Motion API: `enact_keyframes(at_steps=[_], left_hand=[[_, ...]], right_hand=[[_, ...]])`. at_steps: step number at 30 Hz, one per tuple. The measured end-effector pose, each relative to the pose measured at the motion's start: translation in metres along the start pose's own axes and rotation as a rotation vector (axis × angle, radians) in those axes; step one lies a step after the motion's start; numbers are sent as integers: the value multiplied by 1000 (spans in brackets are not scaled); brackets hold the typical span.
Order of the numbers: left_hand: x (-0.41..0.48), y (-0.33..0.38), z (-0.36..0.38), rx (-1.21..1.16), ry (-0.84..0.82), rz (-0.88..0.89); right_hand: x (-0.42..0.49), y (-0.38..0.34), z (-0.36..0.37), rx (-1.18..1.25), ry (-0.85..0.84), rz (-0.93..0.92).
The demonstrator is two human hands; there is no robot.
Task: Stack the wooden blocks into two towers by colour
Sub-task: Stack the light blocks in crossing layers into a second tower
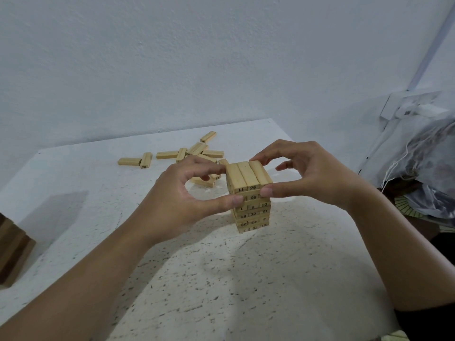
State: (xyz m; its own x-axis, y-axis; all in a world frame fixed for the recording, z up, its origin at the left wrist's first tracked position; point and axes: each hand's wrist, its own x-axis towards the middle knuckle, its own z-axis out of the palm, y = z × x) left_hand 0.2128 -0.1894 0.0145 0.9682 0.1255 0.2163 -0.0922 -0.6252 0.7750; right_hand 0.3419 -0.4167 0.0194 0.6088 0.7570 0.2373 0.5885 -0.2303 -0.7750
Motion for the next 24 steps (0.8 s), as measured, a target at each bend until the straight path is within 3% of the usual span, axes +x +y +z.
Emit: enact_keyframes(at_steps=[10, 17, 24], left_hand=[[0, 1, -3, 47, 8, 14], [-8, -4, -34, 192, -122, -18], [-3, -27, -49, 177, -7, -27]], right_hand=[[-1, 3, 1, 11, 29, 13], [-1, -6, 8, 127, 132, 5], [20, 3, 6, 178, 249, 155]])
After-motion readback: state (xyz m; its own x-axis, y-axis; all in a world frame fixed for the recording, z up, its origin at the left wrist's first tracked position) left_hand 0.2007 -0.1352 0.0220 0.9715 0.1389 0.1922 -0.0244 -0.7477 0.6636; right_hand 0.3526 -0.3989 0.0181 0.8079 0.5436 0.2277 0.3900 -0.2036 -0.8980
